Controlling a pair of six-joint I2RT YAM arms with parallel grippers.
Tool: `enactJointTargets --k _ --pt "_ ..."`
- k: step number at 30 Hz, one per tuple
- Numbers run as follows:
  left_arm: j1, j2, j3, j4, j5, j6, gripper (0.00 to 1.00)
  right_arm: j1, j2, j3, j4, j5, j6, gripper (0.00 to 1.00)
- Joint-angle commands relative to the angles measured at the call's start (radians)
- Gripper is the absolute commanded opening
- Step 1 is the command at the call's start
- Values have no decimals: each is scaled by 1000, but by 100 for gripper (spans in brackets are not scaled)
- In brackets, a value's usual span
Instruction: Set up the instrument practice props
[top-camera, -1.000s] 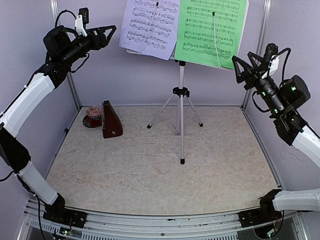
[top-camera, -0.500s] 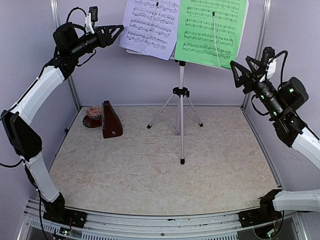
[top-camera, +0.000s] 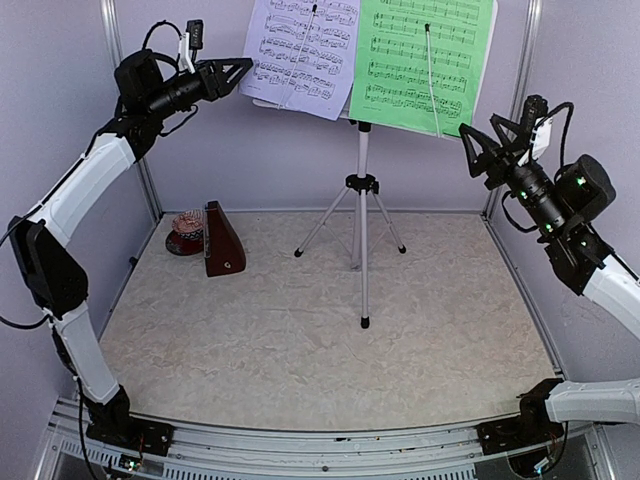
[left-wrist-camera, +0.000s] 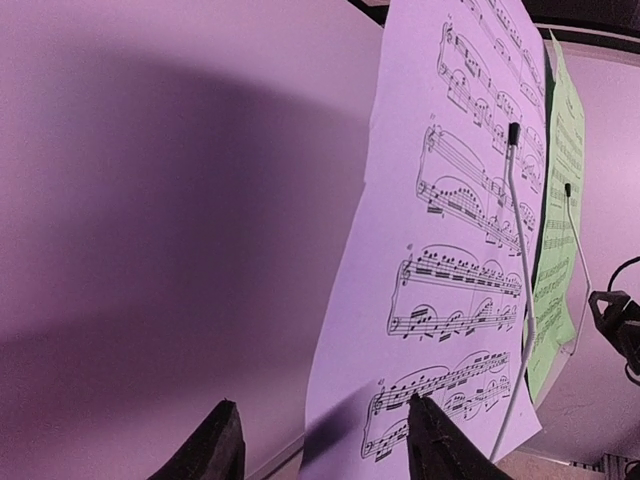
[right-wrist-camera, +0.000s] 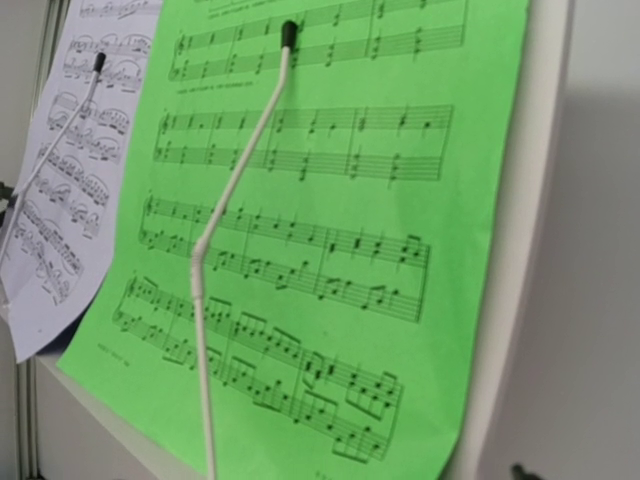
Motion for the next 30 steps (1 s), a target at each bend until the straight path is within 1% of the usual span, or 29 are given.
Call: enactJointTargets --k 1,5,10,13,19,22,23,24,28,30 --pt "6 17 -7 28 19 -14 53 -7 -9 -4 -5 8 -3 80" --pt "6 6 -35 44 21 -20 42 -7 -3 -1 -3 6 -1 80" --pt "3 -50 -155 130 1 -37 22 -6 8 0 3 2 5 79" --pt "1 -83 -230 195 -25 -65 14 -7 11 1 4 -2 8 80" --pt "-19 -103 -299 246 -40 -66 8 -7 12 2 7 -2 13 79" --pt "-28 -115 -317 259 -47 -58 7 -6 13 3 7 -1 14 79" --pt "-29 -120 -322 259 -47 -53 11 -7 13 3 7 -3 14 80" --pt "-29 -127 -324 254 -45 -44 17 -7 12 3 5 -3 13 80" --pt "-11 -162 -333 236 -64 -20 49 -7 8 0 1 4 6 80" --pt "0 -163 -322 238 -54 -18 60 -6 8 0 1 2 7 80"
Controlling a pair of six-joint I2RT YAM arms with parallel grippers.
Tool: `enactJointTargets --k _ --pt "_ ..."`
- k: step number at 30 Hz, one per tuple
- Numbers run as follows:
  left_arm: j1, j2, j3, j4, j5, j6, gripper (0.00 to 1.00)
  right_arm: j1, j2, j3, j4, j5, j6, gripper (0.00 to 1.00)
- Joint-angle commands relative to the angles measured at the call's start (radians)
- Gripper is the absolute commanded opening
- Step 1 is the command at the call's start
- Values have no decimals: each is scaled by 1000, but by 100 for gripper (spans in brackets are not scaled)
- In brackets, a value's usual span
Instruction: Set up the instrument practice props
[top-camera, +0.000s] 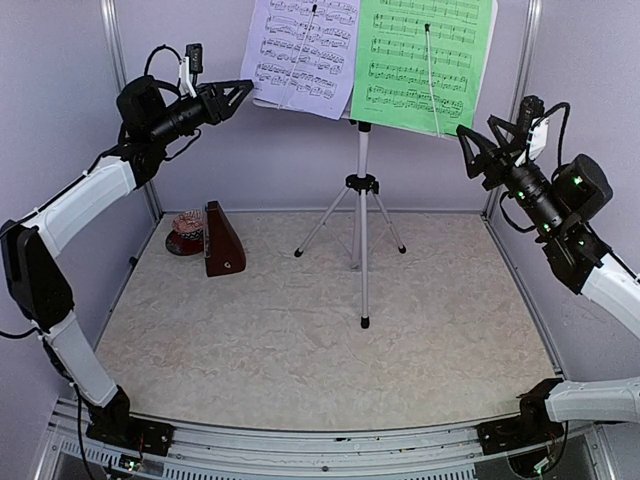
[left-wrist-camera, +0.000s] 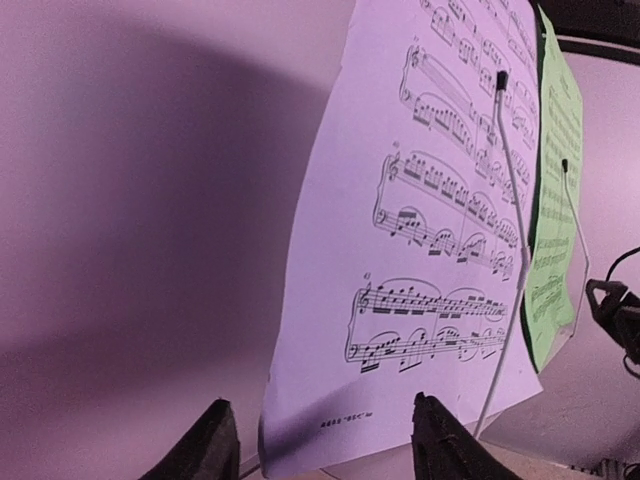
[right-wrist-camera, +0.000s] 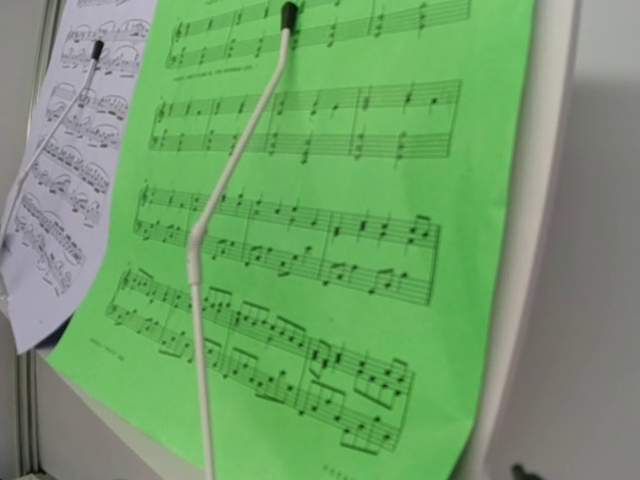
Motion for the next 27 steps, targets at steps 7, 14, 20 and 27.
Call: enactJointTargets --k 7,14,20,27 --pt "23 65 195 -61 63 8 57 -7 -3 -1 2 0 14 80" --pt "12 120 288 -76 89 -2 42 -6 -2 0 -4 2 16 80" --pt "7 143 313 -77 87 -17 32 -6 7 3 2 -5 25 80" --pt "5 127 274 -59 59 -28 0 -6 1 -3 2 1 27 80"
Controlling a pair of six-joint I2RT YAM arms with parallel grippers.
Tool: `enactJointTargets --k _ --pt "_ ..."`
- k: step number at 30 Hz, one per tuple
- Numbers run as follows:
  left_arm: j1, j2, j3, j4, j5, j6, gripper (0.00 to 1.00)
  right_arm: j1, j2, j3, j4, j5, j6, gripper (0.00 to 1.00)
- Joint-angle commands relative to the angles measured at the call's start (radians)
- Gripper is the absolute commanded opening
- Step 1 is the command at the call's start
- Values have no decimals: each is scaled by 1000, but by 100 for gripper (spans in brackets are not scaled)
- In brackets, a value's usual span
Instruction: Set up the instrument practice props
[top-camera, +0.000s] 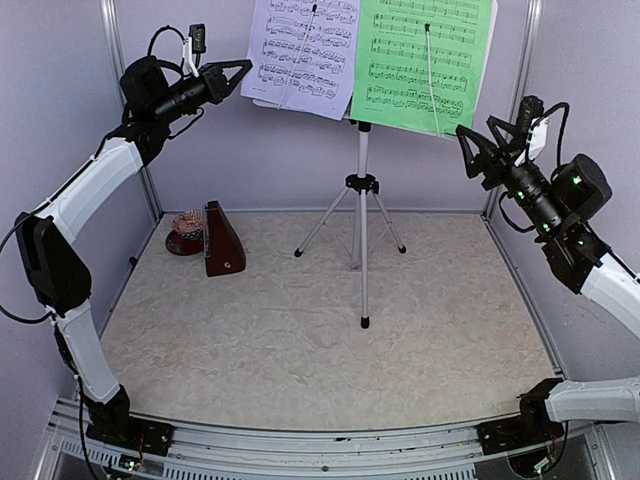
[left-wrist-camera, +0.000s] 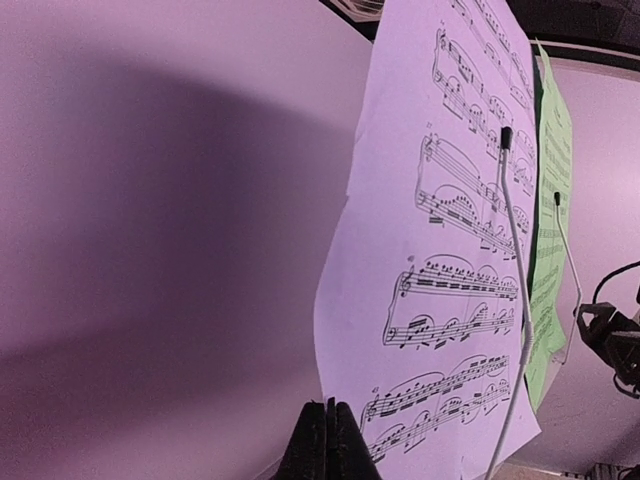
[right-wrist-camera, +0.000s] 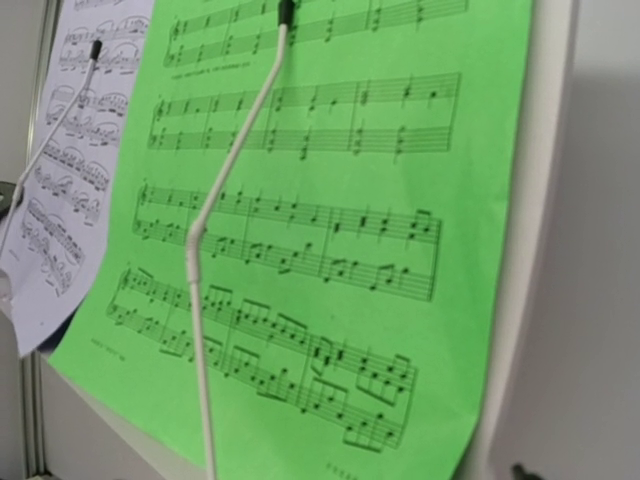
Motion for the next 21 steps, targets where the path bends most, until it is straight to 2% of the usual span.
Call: enactJointTargets --k 1,12,18,19,21 --pt "-8 -18 -18 31 -18 -13 0 -7 -2 -4 2 1 12 80" --pt "-46 -84 -179 119 -68 -9 0 -7 -3 -5 3 -1 16 80" --pt "-68 -86 -187 127 -87 -1 0 -7 -6 -3 1 1 15 80" --pt "-68 -87 -186 127 -93 -3 5 -7 -6 -2 -1 0 14 80" --pt "-66 -91 -185 123 -105 -3 21 -7 -6 1 -7 0 13 80"
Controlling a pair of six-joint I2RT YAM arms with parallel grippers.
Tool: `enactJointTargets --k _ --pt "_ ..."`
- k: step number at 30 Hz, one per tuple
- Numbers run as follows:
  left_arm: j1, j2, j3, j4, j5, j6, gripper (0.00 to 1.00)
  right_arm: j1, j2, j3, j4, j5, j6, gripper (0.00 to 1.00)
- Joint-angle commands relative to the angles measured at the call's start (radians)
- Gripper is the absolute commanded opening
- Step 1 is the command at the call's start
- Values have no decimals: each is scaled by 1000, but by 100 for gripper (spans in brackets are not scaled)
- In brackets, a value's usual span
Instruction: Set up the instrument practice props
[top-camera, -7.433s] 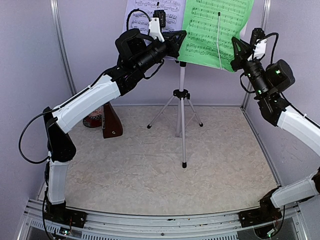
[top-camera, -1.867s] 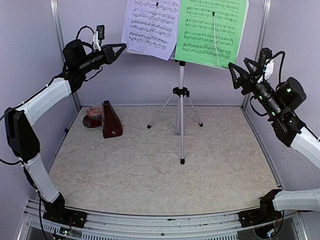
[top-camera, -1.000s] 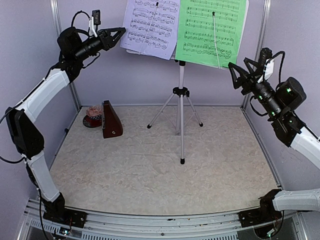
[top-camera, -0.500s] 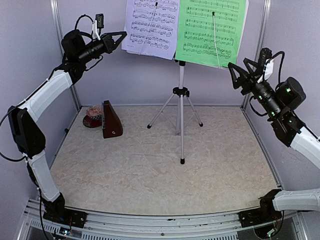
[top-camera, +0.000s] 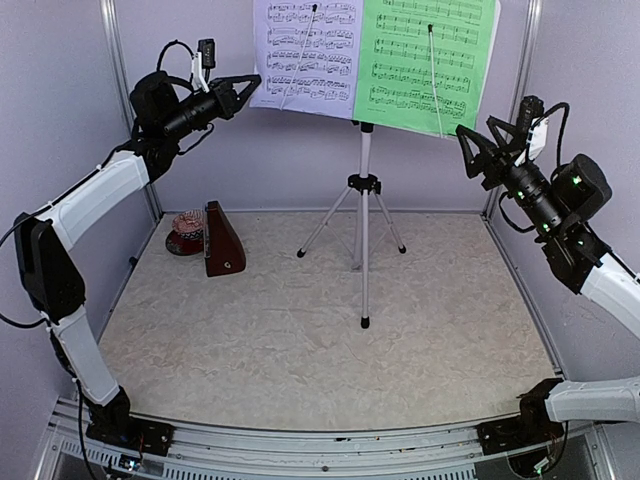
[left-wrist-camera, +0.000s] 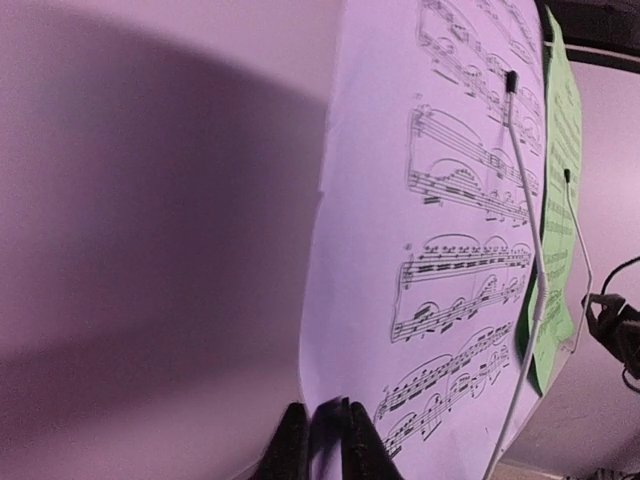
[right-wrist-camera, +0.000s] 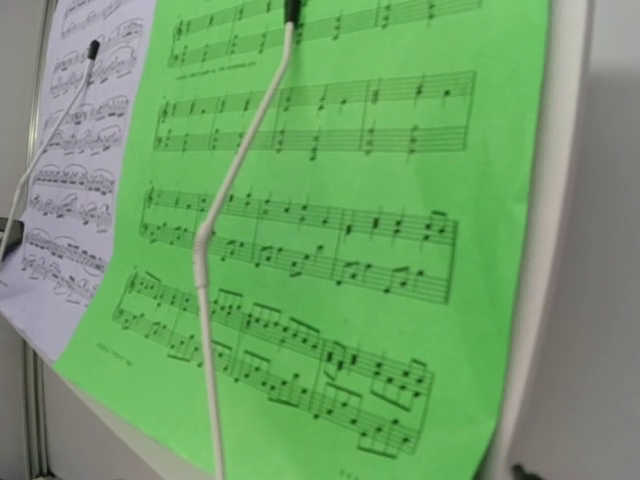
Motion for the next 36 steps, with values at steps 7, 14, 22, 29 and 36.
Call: enactJointTargets --k 7,14,22,29,36 --pt "2 -126 -95 41 -100 -5 63 -7 -1 12 -53 -15 8 88" --pt "14 -276 -287 39 -243 -21 98 -7 -17 34 -130 -81 10 100" --pt "-7 -385 -467 -70 -357 -15 99 -7 -94 -25 -258 -90 61 100" --pt "-106 -397 -577 -213 -463 52 99 -7 -106 -147 -312 -110 138 100" --pt "-196 -423 -806 -154 -528 27 99 -3 -24 -309 -201 -158 226 100"
